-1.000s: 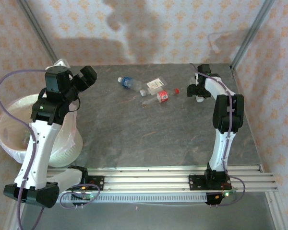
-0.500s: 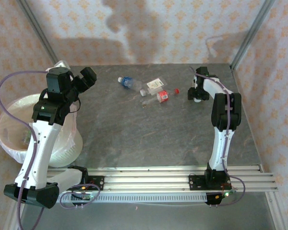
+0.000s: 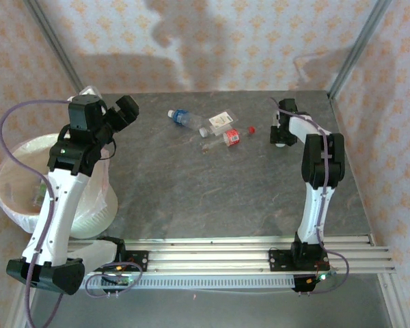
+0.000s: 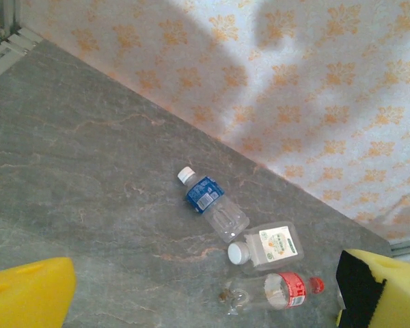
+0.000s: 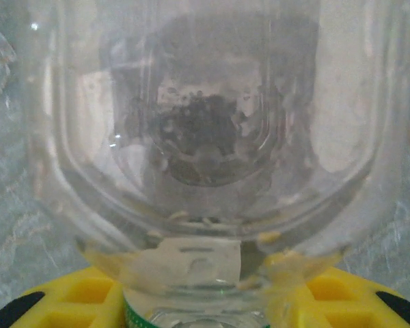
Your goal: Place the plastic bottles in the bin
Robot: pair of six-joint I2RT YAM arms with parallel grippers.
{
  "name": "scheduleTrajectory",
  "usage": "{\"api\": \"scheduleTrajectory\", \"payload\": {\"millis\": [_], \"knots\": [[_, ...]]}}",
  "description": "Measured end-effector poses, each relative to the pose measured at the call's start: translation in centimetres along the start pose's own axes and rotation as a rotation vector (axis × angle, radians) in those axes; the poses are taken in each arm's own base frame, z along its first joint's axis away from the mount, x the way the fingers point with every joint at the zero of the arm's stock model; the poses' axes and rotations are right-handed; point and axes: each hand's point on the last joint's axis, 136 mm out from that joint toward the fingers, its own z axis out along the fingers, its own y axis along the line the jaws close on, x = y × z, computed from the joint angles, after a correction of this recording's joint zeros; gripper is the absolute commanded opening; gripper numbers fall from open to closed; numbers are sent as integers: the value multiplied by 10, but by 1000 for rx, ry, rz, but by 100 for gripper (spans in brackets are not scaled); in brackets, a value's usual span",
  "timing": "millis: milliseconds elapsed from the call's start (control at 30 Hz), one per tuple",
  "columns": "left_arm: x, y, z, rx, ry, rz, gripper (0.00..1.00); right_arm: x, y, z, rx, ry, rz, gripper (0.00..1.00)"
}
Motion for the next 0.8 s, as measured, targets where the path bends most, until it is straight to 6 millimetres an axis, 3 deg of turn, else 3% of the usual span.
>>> {"api": "scheduleTrajectory", "payload": {"millis": [233, 433, 633, 800], "knots": [[11, -19, 10, 77, 57, -9, 100, 19, -5, -35, -5, -62, 47, 27], [35, -59, 28, 189, 126, 8, 100, 26, -2, -87, -56, -191, 91, 24], [68, -99, 61, 266, 237, 35, 100, 56, 24, -123, -171, -269, 79, 21], [97, -138, 74, 334, 319, 81, 100, 74, 56, -151, -297, -340, 50, 18]]}}
